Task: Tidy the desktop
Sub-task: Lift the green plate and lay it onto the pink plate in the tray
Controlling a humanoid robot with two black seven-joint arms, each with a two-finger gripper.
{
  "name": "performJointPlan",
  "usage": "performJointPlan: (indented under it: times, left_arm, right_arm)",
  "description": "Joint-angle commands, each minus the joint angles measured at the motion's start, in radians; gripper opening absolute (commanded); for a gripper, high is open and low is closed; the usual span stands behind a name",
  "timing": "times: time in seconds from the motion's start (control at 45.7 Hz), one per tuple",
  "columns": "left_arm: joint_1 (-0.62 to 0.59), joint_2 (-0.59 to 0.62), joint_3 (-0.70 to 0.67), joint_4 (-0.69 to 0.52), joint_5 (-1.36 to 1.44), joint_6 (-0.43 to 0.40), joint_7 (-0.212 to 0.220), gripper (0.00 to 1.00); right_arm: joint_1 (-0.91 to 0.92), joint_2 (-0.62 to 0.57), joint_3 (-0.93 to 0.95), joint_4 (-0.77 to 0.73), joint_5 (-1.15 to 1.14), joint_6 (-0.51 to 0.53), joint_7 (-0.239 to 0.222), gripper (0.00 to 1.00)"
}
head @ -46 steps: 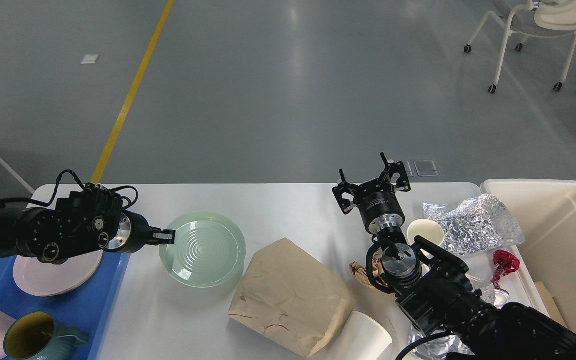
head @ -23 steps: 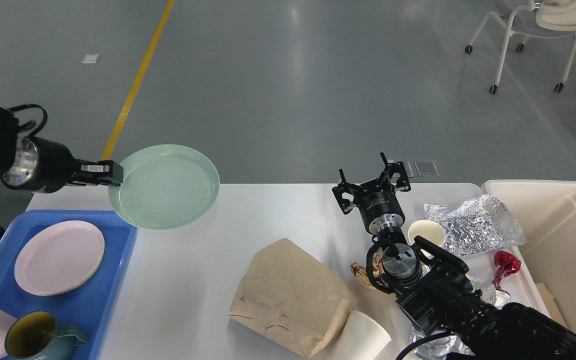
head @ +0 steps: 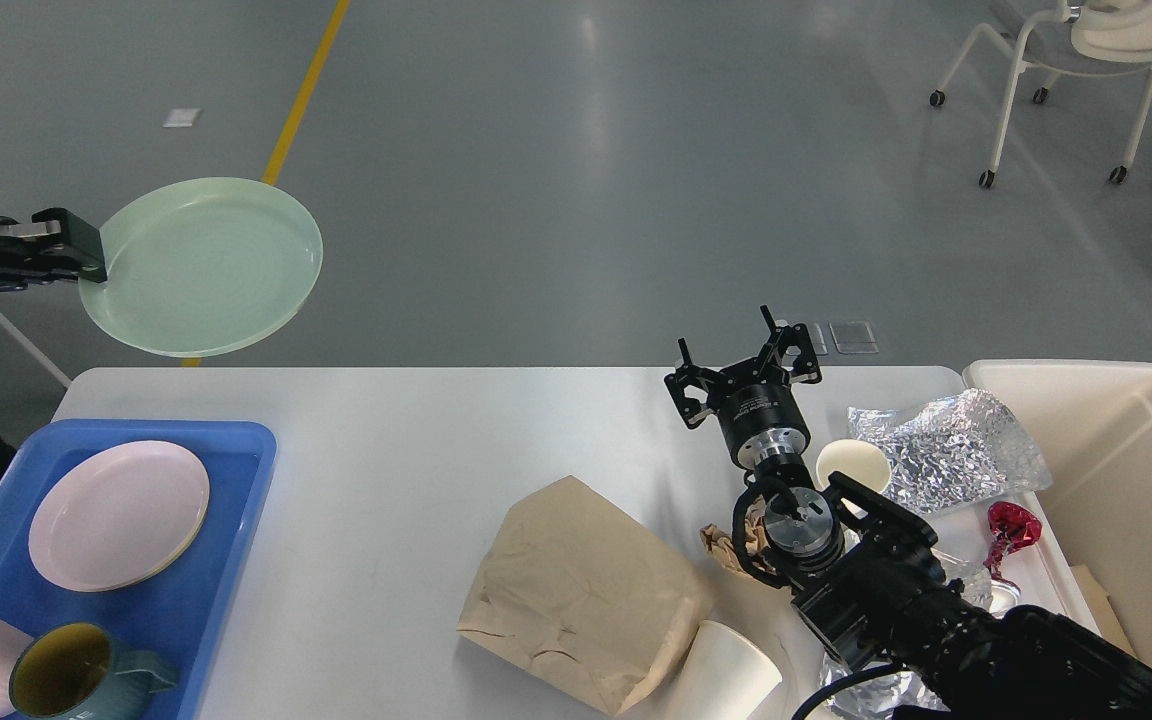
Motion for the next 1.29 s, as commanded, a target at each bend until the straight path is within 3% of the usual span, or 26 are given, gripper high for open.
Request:
performJointPlan:
  times: [0.0,0.131,0.285,0.46,0.591,0.898,1.007,1.27]
  left_arm:
    - [0.145,-0.014,0.000,0.195,0.156,0.066,-0.160,0.00]
    - [0.360,-0.072,0.001,0.446,0.216,0.222,-0.330,0.00]
    - [0.498,-0.195,0.000,0.675,0.213,0.253,-0.432,0.00]
    - [0.603,-0.270,-0.006,0.724,0.176,0.295,-0.424,0.00]
    - [0.647,-0.353,-0.002,0.778,0.129,0.307,-0.377,0.00]
    - [0.721,-0.475,-0.003,0.885,0.063,0.319,-0.364,0.00]
    - [0.733,-0.494,-0.003,0.895,0.052,0.321,-0.358,0.06]
    - [0.747,-0.502,-0.002,0.896,0.051,0.337,-0.361,0.37]
  right_arm:
    - [0.001,0.000,0.000,0.000,0.000,0.000,0.000,1.00]
    - [0.001,0.000,0.000,0.000,0.000,0.000,0.000,1.00]
    - [0.001,0.000,0.000,0.000,0.000,0.000,0.000,1.00]
    - [0.001,0.000,0.000,0.000,0.000,0.000,0.002,1.00]
    - [0.001,0.000,0.000,0.000,0.000,0.000,0.000,1.00]
    - [0.001,0.000,0.000,0.000,0.000,0.000,0.000,1.00]
    - [0.001,0.000,0.000,0.000,0.000,0.000,0.000,1.00]
    - [0.001,0.000,0.000,0.000,0.000,0.000,0.000,1.00]
